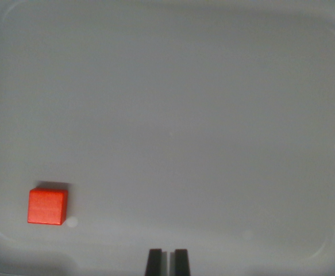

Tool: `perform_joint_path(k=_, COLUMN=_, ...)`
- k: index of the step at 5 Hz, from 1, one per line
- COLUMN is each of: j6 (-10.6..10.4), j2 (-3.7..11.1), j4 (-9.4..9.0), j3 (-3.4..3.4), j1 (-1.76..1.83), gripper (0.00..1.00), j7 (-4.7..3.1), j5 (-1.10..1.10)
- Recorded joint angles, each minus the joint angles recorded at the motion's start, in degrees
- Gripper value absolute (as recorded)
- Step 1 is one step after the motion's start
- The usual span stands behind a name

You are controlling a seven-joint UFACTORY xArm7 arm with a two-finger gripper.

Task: Reach red block

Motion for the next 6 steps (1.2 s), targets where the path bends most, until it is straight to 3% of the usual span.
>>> perform_joint_path(k=3, j6=-0.88, j2=0.24, j4=-0.68, j3=0.16, j1=0.16, gripper=0.00, j7=0.14, j5=0.01)
perform_joint_path(k=6, j6=-3.50, j2=0.95, j4=-2.70, j3=0.64, j1=0.64, gripper=0.00, j7=0.54, j5=0.02)
